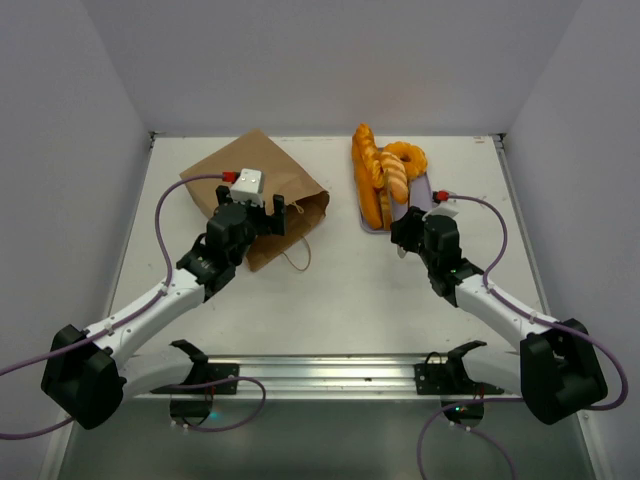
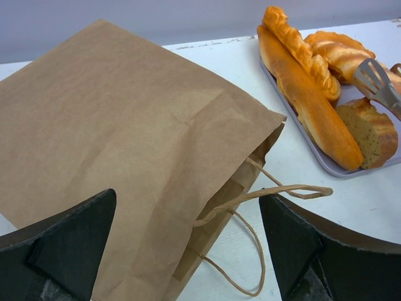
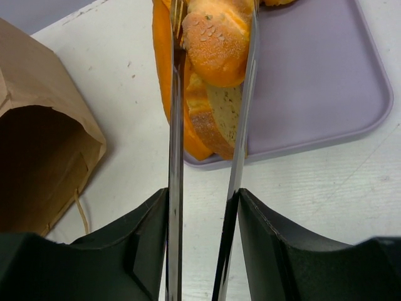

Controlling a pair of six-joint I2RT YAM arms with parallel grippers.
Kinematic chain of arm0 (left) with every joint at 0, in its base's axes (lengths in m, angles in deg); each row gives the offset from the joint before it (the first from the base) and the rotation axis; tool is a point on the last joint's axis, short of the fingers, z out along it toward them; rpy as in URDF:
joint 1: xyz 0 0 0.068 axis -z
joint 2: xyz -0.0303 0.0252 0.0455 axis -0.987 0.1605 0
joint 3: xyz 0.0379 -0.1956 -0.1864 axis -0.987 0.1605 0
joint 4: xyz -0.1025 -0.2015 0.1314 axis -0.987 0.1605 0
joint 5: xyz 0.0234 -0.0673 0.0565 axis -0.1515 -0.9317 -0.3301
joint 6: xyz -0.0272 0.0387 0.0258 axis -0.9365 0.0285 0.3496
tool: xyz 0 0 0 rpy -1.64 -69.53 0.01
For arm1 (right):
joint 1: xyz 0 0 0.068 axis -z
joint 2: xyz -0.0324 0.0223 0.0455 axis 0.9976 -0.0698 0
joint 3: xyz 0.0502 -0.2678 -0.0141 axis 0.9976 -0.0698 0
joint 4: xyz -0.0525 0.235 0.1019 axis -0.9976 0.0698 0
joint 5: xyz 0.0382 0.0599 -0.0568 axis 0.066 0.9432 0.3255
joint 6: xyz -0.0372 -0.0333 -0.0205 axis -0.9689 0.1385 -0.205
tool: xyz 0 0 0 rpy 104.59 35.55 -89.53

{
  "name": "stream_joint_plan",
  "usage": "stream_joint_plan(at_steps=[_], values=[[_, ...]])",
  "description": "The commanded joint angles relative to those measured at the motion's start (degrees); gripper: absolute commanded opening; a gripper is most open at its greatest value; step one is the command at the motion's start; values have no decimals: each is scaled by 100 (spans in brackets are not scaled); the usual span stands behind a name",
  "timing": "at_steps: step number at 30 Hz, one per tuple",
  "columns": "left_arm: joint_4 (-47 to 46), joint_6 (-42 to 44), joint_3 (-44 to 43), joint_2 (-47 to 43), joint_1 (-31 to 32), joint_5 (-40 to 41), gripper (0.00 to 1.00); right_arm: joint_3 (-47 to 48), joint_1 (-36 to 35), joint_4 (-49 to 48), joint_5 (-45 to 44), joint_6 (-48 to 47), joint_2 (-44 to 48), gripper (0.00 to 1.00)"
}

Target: Take the fake bread out of the paper bag

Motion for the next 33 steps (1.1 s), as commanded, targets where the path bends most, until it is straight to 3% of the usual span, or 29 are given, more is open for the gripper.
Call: stream_joint_plan(at_steps=[1,15,24,33], values=[[-129,20,-276,-152,-6,-59,99,287,19,-77,5,-87,162,52],[47,-51,-302,-407,-15,-279,100,393,19,37,15,-166,170,54],[12,-103,-232,-477,-6,-323,100,454,10,239,111,-228,609,40],[-6,-121,-144,-609,-6,-314,100,314,-200,616,832,-395,1031,38]])
